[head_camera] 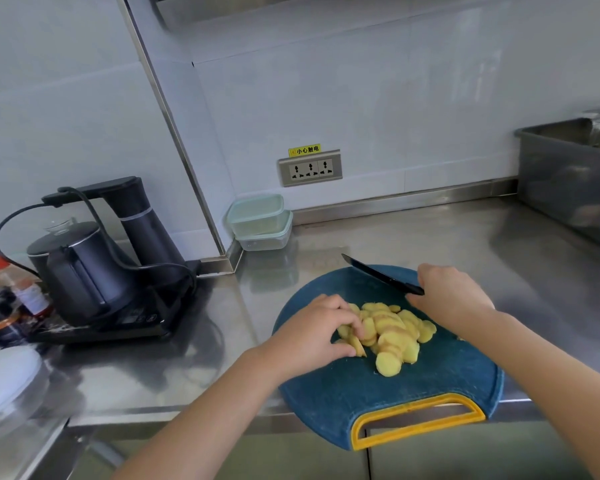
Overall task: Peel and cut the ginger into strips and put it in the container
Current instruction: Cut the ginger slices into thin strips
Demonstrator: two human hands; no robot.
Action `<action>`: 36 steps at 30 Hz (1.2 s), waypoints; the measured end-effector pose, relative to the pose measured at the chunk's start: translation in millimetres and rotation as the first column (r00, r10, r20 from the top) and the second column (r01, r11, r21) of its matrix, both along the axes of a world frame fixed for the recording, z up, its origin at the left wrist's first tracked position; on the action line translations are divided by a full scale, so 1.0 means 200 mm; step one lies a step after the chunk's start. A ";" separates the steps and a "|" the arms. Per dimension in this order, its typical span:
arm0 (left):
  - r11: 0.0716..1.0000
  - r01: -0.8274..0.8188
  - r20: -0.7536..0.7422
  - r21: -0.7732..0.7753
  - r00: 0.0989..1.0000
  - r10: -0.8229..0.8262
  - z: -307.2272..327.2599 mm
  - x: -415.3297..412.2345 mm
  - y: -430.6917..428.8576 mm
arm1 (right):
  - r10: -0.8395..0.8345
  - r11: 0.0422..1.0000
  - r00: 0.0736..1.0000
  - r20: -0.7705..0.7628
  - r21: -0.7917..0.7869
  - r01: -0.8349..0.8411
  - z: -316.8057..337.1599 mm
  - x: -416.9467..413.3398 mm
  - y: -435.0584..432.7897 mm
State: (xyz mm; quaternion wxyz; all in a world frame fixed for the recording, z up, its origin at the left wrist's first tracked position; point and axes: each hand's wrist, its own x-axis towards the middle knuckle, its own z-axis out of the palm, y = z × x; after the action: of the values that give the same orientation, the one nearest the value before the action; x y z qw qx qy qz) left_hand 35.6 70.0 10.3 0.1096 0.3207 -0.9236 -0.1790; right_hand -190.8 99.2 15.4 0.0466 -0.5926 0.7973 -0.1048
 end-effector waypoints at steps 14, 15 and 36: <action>0.947 -0.163 0.037 0.277 0.987 0.159 0.08 -0.01 -0.12 | 0.021 1.000 1.000 -0.010 -0.006 -0.021 -0.03 0.02 -0.01; 0.944 -0.178 0.029 0.276 0.984 0.177 0.07 -0.02 -0.13 | 0.021 1.000 1.000 -0.007 -0.008 -0.021 -0.04 0.02 -0.01; 0.967 -0.158 0.216 0.201 0.970 0.114 0.05 -0.04 -0.11 | 0.053 0.999 0.999 -0.013 -0.009 -0.053 -0.08 0.00 -0.02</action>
State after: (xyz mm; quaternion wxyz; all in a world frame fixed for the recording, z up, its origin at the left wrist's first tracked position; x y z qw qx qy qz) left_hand 28.5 47.8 20.2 -0.0083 0.4101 -0.8807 -0.2369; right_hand -189.8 95.0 0.0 0.0415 -0.6143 0.7812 -0.1035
